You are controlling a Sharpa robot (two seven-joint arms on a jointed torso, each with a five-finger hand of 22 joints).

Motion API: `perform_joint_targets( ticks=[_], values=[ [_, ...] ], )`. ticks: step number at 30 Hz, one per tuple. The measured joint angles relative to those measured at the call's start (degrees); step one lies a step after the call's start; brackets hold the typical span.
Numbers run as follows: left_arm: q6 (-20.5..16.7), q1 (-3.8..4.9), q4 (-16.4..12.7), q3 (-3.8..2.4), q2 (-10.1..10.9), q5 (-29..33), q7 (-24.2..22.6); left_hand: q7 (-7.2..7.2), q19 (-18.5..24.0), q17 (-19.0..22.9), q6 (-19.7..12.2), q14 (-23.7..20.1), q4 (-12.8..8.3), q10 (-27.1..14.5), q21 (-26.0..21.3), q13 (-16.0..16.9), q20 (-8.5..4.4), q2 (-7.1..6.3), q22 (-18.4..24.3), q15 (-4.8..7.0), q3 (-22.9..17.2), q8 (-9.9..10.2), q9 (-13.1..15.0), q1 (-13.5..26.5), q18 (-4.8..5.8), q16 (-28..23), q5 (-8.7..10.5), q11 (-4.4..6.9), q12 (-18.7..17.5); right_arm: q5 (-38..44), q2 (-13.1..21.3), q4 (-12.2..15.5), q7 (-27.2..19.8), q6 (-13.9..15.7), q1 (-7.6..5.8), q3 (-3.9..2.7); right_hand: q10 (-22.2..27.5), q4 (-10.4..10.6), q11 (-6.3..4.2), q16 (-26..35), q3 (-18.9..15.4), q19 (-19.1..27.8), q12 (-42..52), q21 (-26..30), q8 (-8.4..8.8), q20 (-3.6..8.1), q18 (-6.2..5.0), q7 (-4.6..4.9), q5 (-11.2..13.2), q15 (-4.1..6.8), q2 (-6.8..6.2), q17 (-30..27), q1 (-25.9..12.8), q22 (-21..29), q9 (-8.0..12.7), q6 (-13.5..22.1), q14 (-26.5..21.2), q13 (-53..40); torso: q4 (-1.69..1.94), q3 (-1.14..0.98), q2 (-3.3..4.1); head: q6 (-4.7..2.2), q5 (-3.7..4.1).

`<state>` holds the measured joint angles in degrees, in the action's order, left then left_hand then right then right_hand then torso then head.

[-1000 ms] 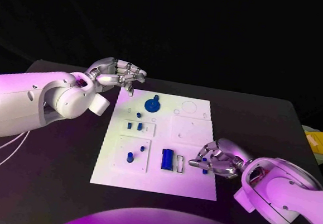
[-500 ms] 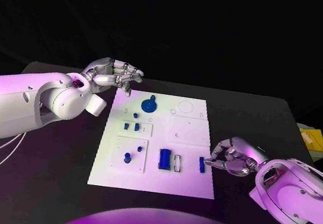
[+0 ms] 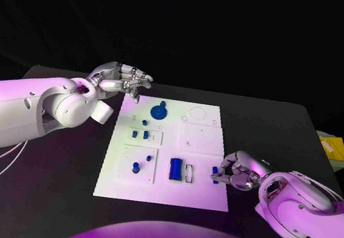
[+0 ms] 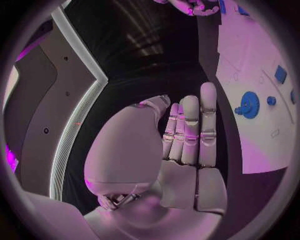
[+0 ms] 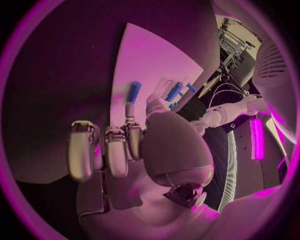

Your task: Assemble the parts on the task board

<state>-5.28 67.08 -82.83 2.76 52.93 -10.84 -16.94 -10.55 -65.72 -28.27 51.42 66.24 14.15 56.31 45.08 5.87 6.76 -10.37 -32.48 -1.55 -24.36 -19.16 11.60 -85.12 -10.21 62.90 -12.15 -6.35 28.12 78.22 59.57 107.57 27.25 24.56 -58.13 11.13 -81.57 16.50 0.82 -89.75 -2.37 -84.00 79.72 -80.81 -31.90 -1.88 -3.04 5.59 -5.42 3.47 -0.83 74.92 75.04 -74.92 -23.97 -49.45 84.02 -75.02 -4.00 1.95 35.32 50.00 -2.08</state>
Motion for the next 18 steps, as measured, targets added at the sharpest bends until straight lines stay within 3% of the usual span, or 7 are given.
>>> perform_joint_targets(
  ticks=[18],
  values=[
    [0.2,0.0,-0.1,0.08,0.1,0.0,0.0,0.0,0.0,0.0,0.0,0.0,0.0,0.0,0.0,0.0,0.0,0.0,0.0,0.0,0.0,0.0,0.0,0.0,0.0,0.0,0.0,0.0,0.0,1.8,-2.5,-1.9,3.6,-1.4,0.46,-0.14,0.0,-0.2,0.0,0.0,-0.2,0.0,0.0,0.0,0.45,-0.41,-0.01,-0.13,0.0,0.0,-0.01,0.0,0.8,0.0,0.4,-0.4,0.0,-0.1,-0.02,0.01,-0.03,0.0,-0.38]
  ],
)
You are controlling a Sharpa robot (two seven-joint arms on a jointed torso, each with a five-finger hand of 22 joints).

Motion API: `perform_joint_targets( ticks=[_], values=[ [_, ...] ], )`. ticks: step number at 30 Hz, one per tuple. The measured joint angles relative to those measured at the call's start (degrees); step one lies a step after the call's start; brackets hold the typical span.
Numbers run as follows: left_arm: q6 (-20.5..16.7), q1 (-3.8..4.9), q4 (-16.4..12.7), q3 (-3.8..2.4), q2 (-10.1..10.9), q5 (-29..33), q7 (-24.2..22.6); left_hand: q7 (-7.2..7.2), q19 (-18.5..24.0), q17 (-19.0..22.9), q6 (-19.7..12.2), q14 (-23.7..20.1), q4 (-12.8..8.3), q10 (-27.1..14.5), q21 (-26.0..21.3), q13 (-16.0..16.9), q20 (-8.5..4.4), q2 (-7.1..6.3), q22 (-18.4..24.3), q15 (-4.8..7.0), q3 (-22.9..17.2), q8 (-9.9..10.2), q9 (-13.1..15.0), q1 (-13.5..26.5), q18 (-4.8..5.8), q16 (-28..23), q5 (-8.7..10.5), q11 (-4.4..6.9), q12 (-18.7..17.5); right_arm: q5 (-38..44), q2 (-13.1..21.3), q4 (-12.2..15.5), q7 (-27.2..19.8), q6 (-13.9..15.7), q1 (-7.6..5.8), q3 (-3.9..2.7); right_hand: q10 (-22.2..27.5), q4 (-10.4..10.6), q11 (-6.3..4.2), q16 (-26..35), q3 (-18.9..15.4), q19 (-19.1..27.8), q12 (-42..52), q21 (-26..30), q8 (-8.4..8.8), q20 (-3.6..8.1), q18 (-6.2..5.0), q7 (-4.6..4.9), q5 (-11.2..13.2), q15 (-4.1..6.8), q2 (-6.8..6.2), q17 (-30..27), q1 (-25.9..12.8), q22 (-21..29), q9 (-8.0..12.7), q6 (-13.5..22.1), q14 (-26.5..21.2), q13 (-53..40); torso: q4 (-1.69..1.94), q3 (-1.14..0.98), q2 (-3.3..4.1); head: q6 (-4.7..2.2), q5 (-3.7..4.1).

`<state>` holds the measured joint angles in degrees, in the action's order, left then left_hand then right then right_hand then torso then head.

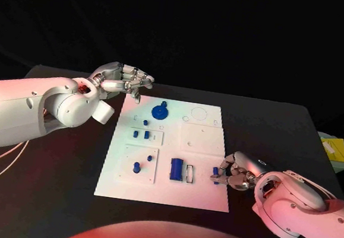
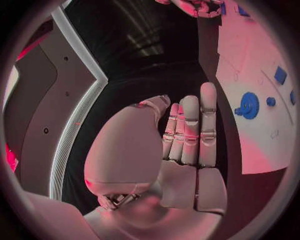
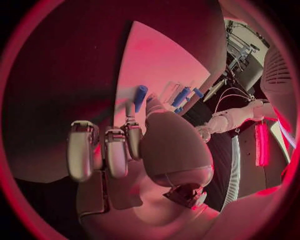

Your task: Assemble the parts on the task board

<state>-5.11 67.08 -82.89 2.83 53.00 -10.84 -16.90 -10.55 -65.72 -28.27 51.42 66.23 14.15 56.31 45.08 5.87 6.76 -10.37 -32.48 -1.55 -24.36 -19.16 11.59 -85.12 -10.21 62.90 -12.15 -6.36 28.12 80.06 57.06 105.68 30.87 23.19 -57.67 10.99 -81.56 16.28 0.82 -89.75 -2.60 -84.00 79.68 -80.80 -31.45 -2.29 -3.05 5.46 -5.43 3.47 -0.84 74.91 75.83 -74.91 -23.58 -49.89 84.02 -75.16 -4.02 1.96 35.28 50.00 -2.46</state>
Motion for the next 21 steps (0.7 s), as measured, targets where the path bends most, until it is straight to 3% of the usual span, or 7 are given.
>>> perform_joint_targets(
  ticks=[8,10,12,15,21],
  values=[
    [0.0,0.0,-0.1,0.01,0.1,0.0,0.0,0.0,0.0,0.0,0.0,0.0,0.0,0.0,0.0,0.0,0.0,0.0,0.0,0.0,0.0,0.0,0.0,0.0,0.0,0.0,0.0,0.0,0.0,2.2,-0.9,-0.5,0.7,-0.8,0.18,-0.26,0.1,-2.0,0.13,0.0,1.9,0.0,0.0,0.0,0.92,0.0,0.0,-0.38,0.9,-0.13,-0.26,0.0,5.6,0.0,0.2,-1.3,0.1,-0.2,0.04,0.03,0.02,0.0,-0.19],
    [0.0,0.0,-0.1,0.01,0.1,0.0,0.0,0.0,0.0,0.0,0.0,0.0,0.0,0.0,0.0,0.0,0.0,0.0,0.0,0.0,0.0,0.0,0.0,0.0,0.0,0.0,0.0,0.0,0.0,2.9,-1.1,-0.5,0.8,-0.8,0.3,-0.32,0.2,-2.6,0.22,0.0,3.4,0.0,0.0,0.0,1.77,0.0,0.0,-0.36,-0.2,-0.24,-0.29,0.0,7.4,0.0,0.2,-1.7,0.0,-1.5,0.04,0.03,0.02,0.0,-0.27],
    [0.0,0.0,-0.1,0.01,0.1,0.0,0.0,0.0,0.0,0.0,0.0,0.0,0.0,0.0,0.0,0.0,0.0,0.0,0.0,0.0,0.0,0.0,0.0,0.0,0.0,0.0,0.0,0.0,0.0,3.5,-1.3,-0.5,0.9,-0.8,0.38,-0.36,0.3,-3.4,0.1,0.0,5.6,0.0,-0.3,0.0,2.19,0.0,0.0,-0.6,-2.1,-0.24,-1.35,0.0,8.6,0.0,0.2,-2.4,0.0,-1.5,0.04,0.03,0.02,0.0,-0.3],
    [0.0,0.0,-0.1,0.01,0.1,0.0,0.0,0.0,0.0,0.0,0.0,0.0,0.0,0.0,0.0,0.0,0.0,0.0,0.0,0.0,0.0,0.0,0.0,0.0,0.0,0.0,0.0,0.0,0.0,4.3,-1.5,-0.5,1.0,-0.8,0.46,-0.38,0.4,-4.0,-0.22,0.0,8.4,0.0,-0.6,0.0,2.54,0.0,0.0,-0.76,-3.0,-0.24,-2.33,0.0,9.6,0.0,0.2,-3.0,0.0,-1.5,0.04,0.04,0.01,0.0,-0.31],
    [0.0,0.0,-0.2,0.02,0.1,0.0,0.0,0.0,0.0,0.1,0.0,0.0,0.0,0.0,0.0,0.0,0.0,0.0,0.0,0.0,0.0,0.0,0.1,0.0,0.0,0.0,0.0,0.0,0.0,5.5,-1.7,-0.3,1.3,-0.8,0.57,-0.39,0.3,-4.4,-0.32,0.0,11.3,0.0,-0.7,0.0,2.43,0.01,0.0,-0.75,-3.1,-0.23,-2.61,0.0,9.9,0.0,2.7,-3.3,0.0,-1.4,0.03,0.06,-0.02,0.0,-0.25]
  ],
)
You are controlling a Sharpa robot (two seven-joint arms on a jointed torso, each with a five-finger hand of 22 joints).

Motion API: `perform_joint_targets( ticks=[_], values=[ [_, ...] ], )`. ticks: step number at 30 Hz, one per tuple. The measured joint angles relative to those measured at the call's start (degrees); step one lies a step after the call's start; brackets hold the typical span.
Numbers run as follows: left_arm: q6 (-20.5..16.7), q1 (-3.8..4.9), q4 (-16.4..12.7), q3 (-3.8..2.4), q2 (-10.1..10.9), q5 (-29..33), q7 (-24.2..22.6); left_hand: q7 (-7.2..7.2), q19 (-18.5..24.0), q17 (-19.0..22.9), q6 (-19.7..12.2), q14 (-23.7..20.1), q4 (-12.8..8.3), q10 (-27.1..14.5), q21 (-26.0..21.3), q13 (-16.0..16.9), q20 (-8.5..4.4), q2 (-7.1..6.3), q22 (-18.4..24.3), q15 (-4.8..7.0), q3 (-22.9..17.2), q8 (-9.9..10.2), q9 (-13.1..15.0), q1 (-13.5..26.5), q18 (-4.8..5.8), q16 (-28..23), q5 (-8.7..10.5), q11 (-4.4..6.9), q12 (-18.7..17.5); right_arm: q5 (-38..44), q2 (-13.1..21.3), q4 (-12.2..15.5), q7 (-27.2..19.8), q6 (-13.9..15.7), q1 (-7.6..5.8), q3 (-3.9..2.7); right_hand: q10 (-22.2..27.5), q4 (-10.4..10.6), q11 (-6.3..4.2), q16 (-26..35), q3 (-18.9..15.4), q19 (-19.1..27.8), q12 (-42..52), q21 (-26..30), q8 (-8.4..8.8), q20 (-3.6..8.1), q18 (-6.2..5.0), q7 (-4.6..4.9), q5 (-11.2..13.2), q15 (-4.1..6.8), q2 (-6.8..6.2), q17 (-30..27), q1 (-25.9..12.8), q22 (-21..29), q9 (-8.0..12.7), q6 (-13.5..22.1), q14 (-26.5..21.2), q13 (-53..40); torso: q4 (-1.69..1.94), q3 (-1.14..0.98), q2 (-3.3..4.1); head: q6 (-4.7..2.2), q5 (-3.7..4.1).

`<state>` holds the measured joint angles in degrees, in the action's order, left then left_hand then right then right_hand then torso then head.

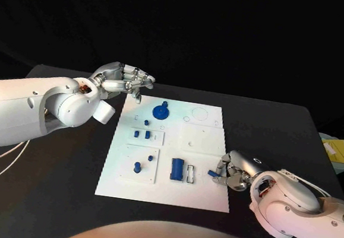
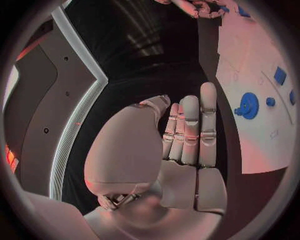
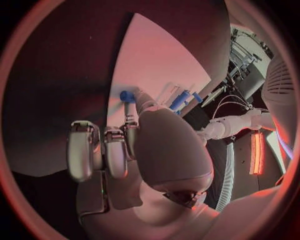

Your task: Assemble the parts on the task board

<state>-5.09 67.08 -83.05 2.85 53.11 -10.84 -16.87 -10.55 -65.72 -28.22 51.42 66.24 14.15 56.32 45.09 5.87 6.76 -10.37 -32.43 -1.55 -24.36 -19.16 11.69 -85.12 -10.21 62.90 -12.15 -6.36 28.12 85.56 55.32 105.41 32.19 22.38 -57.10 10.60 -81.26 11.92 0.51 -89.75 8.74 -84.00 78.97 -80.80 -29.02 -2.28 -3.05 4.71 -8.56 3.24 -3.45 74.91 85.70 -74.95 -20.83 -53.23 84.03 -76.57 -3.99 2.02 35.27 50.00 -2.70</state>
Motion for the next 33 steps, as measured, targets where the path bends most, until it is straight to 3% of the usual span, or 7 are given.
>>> perform_joint_targets(
  ticks=[6,9,13,21,25,31,33],
  values=[
    [0.0,0.0,0.0,0.0,0.0,0.0,0.0,0.0,0.0,0.0,0.0,0.0,0.0,0.0,0.0,0.0,0.0,0.0,0.0,0.0,0.0,0.0,0.0,0.0,0.0,0.0,0.0,0.0,0.0,0.0,0.3,0.6,0.3,0.4,0.1,0.08,-0.3,1.3,-0.32,0.0,5.7,0.0,0.3,0.0,-0.28,0.0,0.0,-0.16,-4.7,0.25,0.14,0.0,-0.2,0.0,-0.3,0.1,-0.2,1.7,-0.02,-0.02,0.0,0.0,0.04],
    [0.0,0.0,0.0,0.0,-0.1,0.0,0.0,0.0,0.0,0.0,0.0,0.0,0.0,0.0,0.0,0.0,0.0,0.0,0.0,0.0,0.0,0.0,0.0,0.0,0.0,0.0,0.0,0.0,0.0,-0.9,0.7,1.1,0.3,1.2,0.17,0.19,-0.6,1.2,-0.85,0.0,8.4,0.0,0.1,0.2,-0.47,0.0,0.0,-0.29,-9.6,0.36,-0.2,0.0,-3.9,0.0,-0.3,0.4,-0.3,2.0,-0.02,-0.03,-0.03,0.0,0.01],
    [0.0,0.0,0.0,0.0,-0.2,0.0,0.0,0.0,0.0,0.0,0.0,0.0,0.0,0.0,0.0,0.1,0.0,0.0,0.0,0.0,0.0,0.0,0.0,0.0,0.0,0.0,0.0,0.0,0.0,-2.9,1.0,2.1,0.0,2.4,0.22,0.48,-0.7,1.2,-0.85,0.0,13.9,0.0,0.1,0.2,-0.45,0.0,0.0,-0.18,-10.8,0.58,-1.49,0.0,-7.1,0.0,0.0,0.7,-0.1,1.6,0.01,-0.01,-0.06,0.0,0.07],
    [0.0,0.0,0.1,0.0,-0.3,0.0,0.0,0.0,0.0,0.0,0.0,0.0,0.0,0.0,0.0,0.0,0.0,0.0,0.0,0.0,0.0,0.0,0.0,0.0,0.0,0.0,0.0,0.0,0.0,-8.2,1.0,4.0,-1.7,6.4,-0.37,0.49,-0.9,1.1,-0.69,0.0,19.4,0.0,0.3,0.2,-0.42,0.0,0.0,0.12,-9.2,0.58,-1.93,0.0,-11.8,0.0,0.3,1.0,-0.1,1.6,0.01,0.0,-0.03,0.0,0.09],
    [0.0,0.0,0.1,0.0,-0.3,0.0,0.0,0.0,0.0,0.0,0.0,0.0,0.0,0.0,0.0,0.0,0.0,0.0,0.0,0.0,0.0,0.0,0.0,0.0,0.0,0.0,0.0,0.0,0.0,-10.8,0.5,4.2,-2.4,7.7,-0.49,0.48,-0.9,0.8,-0.68,0.0,19.9,0.0,0.6,0.2,-0.42,0.0,0.0,0.12,-8.6,0.58,-1.92,0.0,-13.1,0.0,0.3,1.0,-0.1,1.6,0.01,0.0,-0.01,0.0,0.08],
    [0.0,0.0,0.0,0.0,-0.2,0.0,0.1,0.0,0.0,0.0,0.0,0.0,0.0,0.0,0.0,0.0,0.0,0.0,0.0,0.0,0.0,0.0,0.0,0.0,0.0,0.0,0.0,0.0,0.0,-14.3,-1.0,3.9,-3.0,8.5,-0.53,0.48,-1.1,1.1,-0.5,0.0,20.5,0.1,0.6,0.2,-0.5,0.37,0.0,0.12,-4.9,0.58,-1.99,0.0,-16.3,0.0,0.2,1.0,-0.1,1.6,-0.02,0.0,0.02,0.0,0.02],
    [0.0,0.0,0.0,0.0,-0.2,0.0,0.1,0.0,0.0,0.0,0.0,0.0,0.0,0.0,0.0,0.0,0.0,0.0,0.0,0.0,0.0,0.0,0.0,0.0,-0.01,0.0,0.0,0.0,0.0,-15.4,-1.7,3.5,-3.1,8.5,-0.54,0.49,-1.1,1.4,-0.5,0.0,20.3,0.1,0.6,0.2,-1.6,0.37,0.0,0.12,-4.6,0.58,-2.15,0.0,-16.8,0.0,0.1,1.0,-0.1,1.6,-0.02,0.0,0.02,0.0,0.02]
  ],
)
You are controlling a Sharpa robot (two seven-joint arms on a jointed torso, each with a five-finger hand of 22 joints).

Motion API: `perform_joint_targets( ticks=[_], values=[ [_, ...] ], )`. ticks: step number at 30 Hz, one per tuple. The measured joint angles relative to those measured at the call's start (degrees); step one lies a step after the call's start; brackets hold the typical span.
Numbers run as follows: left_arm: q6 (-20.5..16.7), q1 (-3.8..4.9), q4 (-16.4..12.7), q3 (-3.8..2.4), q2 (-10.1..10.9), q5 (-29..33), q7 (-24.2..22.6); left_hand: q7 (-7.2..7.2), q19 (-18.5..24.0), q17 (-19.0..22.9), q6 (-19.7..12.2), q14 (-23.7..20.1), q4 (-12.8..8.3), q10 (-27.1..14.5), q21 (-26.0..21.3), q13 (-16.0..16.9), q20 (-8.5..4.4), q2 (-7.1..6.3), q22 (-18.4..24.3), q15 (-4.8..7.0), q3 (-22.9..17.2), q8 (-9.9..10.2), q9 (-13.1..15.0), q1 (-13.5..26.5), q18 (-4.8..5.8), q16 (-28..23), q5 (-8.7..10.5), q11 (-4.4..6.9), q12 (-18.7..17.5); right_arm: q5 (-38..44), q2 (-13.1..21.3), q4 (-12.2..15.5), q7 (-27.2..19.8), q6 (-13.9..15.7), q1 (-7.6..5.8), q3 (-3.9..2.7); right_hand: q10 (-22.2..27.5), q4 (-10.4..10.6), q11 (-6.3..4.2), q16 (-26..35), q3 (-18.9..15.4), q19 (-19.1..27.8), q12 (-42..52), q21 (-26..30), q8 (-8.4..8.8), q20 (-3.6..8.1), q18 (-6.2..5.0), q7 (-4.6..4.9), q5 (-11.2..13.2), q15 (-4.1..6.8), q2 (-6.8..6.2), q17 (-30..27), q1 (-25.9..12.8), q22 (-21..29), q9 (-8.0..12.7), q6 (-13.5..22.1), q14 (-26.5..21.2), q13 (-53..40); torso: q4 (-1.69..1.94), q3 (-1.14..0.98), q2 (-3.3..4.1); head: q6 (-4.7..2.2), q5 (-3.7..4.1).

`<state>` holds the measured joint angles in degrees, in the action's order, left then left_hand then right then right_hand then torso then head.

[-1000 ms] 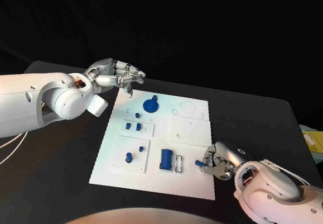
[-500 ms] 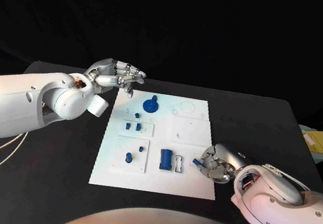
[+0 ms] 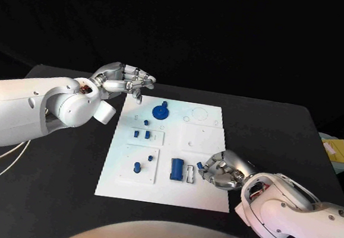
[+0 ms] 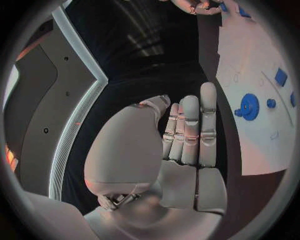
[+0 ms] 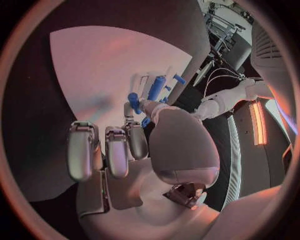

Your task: Assemble the parts on the task board

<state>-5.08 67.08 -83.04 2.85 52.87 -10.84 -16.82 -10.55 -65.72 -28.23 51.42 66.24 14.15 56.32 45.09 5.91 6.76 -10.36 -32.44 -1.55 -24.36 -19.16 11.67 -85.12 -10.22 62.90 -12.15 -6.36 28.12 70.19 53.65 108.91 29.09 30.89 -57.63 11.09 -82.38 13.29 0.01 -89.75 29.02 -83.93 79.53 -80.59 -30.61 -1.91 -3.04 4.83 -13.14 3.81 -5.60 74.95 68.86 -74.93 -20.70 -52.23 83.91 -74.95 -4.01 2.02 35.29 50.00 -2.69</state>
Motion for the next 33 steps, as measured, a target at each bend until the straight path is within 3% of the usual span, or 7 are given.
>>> perform_joint_targets(
  ticks=[2,4,6,11,33],
  values=[
    [0.0,0.0,0.0,0.0,0.0,0.0,0.0,0.0,0.0,0.0,0.0,0.0,0.0,0.0,0.0,0.0,0.0,0.0,0.0,0.0,0.0,0.0,0.0,0.0,0.0,0.0,0.0,0.0,0.0,-0.8,-0.6,-0.4,0.0,-0.1,0.0,0.0,0.0,0.2,0.0,0.0,-0.2,0.0,0.0,0.0,-2.22,0.0,0.0,0.0,0.7,0.0,-0.45,0.0,-0.6,0.0,-0.1,0.0,0.0,0.0,0.0,0.01,0.01,0.0,0.03],
    [0.0,0.0,0.0,0.0,0.0,0.0,0.0,0.0,0.0,0.0,0.0,0.0,0.0,0.0,0.0,0.0,0.0,0.0,0.0,0.0,0.0,0.0,0.0,0.0,0.0,0.0,0.0,0.0,0.0,-1.7,-1.2,-0.8,0.0,-0.2,0.01,0.0,0.0,0.4,0.0,0.0,-0.4,0.0,0.0,0.0,-2.45,-0.01,0.0,0.01,0.7,0.0,-0.37,0.0,-1.2,0.0,-0.3,0.0,0.0,0.0,0.0,0.0,0.01,0.0,0.05],
    [0.0,0.0,0.0,0.0,0.0,0.0,0.0,0.0,0.0,0.0,0.0,0.0,0.0,0.0,0.0,0.0,0.0,0.0,0.0,0.0,0.0,0.0,0.0,0.0,0.01,0.0,0.0,0.0,0.0,-2.3,-1.7,-1.2,0.0,-0.4,0.05,0.0,0.0,1.0,-0.02,0.0,-1.0,0.0,0.2,0.0,-2.68,-0.01,0.0,-0.09,0.3,0.0,-0.54,0.0,-2.3,0.0,-3.0,-0.2,0.0,0.0,0.0,-0.01,0.02,0.0,0.07],
    [0.1,0.0,-0.1,0.0,0.0,0.0,0.0,0.0,0.0,0.0,0.0,0.0,0.0,0.0,0.0,0.0,0.0,0.0,0.0,0.0,0.0,0.0,0.0,0.0,0.0,0.0,0.0,0.0,0.0,-3.8,-2.6,-2.0,0.2,-1.1,0.54,0.0,-0.2,2.2,-0.22,0.0,-2.1,0.0,0.2,0.0,-3.46,-0.02,0.0,-1.24,0.1,0.0,-0.67,0.0,-3.8,0.0,-3.6,-1.3,0.0,0.0,-0.02,-0.03,0.02,0.0,0.01],
    [0.3,0.0,-0.2,0.0,0.1,0.0,0.2,0.0,0.0,0.0,0.0,0.0,0.0,0.0,0.0,0.0,0.0,0.0,0.0,0.0,0.0,0.0,0.0,0.0,0.0,0.0,0.0,0.0,0.0,-6.3,-4.4,-3.1,0.5,-1.8,1.03,-0.04,-0.2,2.0,-0.22,0.0,-2.5,0.0,0.2,0.2,-3.29,-0.03,-0.01,-1.11,0.2,-0.01,-0.73,0.0,-3.9,0.0,-3.4,-1.2,0.0,0.0,-0.05,-0.07,0.02,0.0,-0.16]
  ],
)
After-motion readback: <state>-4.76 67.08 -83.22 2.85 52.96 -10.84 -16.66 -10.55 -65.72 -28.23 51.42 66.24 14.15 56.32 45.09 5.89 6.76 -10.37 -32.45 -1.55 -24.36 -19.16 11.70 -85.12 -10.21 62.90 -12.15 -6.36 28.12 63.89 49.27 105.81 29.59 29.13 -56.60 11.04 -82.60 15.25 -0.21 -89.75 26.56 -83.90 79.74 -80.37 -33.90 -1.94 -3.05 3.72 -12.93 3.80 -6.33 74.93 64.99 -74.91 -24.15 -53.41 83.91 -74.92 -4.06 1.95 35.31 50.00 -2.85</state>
